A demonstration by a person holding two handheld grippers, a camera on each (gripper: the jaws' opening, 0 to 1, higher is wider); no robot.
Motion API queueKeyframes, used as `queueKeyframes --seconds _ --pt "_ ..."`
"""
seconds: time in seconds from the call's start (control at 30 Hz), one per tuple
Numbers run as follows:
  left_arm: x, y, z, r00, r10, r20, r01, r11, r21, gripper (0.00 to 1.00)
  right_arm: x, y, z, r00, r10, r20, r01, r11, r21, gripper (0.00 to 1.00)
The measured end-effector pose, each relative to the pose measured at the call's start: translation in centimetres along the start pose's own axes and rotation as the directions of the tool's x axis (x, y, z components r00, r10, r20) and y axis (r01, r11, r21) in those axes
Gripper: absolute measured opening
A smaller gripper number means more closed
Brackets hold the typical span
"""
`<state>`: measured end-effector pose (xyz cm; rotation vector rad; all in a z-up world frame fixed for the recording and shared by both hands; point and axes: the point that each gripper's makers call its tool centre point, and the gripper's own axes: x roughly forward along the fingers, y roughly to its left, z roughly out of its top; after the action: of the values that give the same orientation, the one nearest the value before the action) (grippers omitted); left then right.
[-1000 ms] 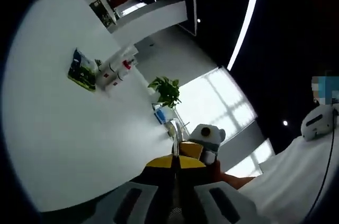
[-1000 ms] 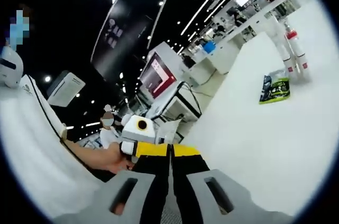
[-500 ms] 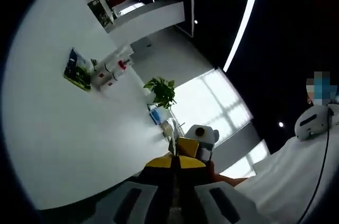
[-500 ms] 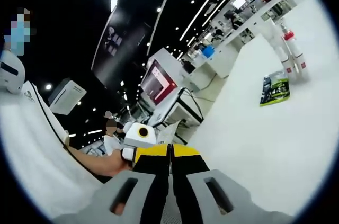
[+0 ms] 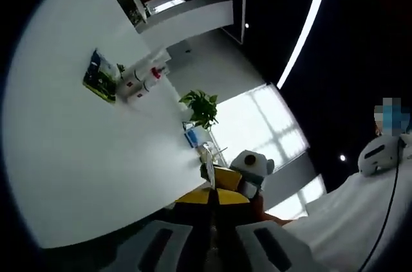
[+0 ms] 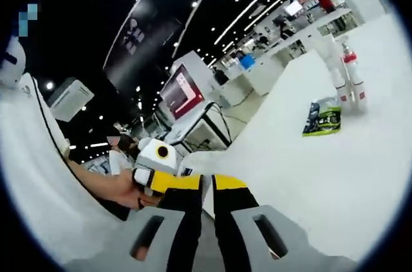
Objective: Arrange the skincare products in the storage area until every visible bottle or jar stands upright without overlapping.
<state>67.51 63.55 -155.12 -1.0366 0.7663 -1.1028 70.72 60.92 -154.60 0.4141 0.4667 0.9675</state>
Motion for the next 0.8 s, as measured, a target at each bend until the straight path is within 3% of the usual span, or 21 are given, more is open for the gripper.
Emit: queueKeyframes --seconds 0.1,0.2,0.27,0.3,0.43,0.57,0.73,0.8 --pt "-0.2 0.0 0.4 1.0 -0.013 0.014 0.013 1.0 -0.006 0.01 -0.4 -0.4 0.7 0.997 -0.064 0.031 0.067 0.993 -0.096 0.02" --pt "-0.2 -0.2 1.1 0.998 -0.021 0.053 0.022 0.999 -0.037 0.01 -0.8 -0.9 1.0 0.991 -0.128 0.039 0.133 0.979 -0.153 0.07" --pt "-0.2 -0.3 1.8 0.996 -0.018 0.09 0.025 0.997 -0.07 0.01 -0.9 -1.5 0.4 0.984 -0.179 -0.006 0.173 0.962 -0.211 0.11" --pt "-0.3 -0.2 2.0 0.995 -0.008 0.095 0.017 0.996 -0.092 0.01 -1.3 -2.0 -1.2 0.971 -0.219 -0.1 0.194 0.957 -0.216 0.1" --pt "-1.0 0.9 2.5 0.997 0.058 0.046 -0.054 0.995 -0.082 0.01 -1.7 -2.3 -1.5 0.963 -0.249 -0.098 0.207 0.925 -0.318 0.11" --pt "-1.7 3.0 4.3 0.989 0.146 -0.011 -0.146 0.986 -0.077 0.01 -2.0 -3.2 -2.2 0.943 -0.309 -0.122 0.227 0.867 -0.443 0.1" --pt "-1.1 4.3 6.5 0.981 0.194 -0.024 -0.195 0.979 -0.056 0.01 -1.2 -3.3 -3.1 0.933 -0.328 -0.146 0.223 0.848 -0.48 0.12" --pt "-0.9 4.6 7.2 0.978 0.208 -0.033 -0.21 0.977 -0.049 0.01 -1.2 -3.3 -3.2 0.933 -0.333 -0.138 0.234 0.851 -0.47 0.13"
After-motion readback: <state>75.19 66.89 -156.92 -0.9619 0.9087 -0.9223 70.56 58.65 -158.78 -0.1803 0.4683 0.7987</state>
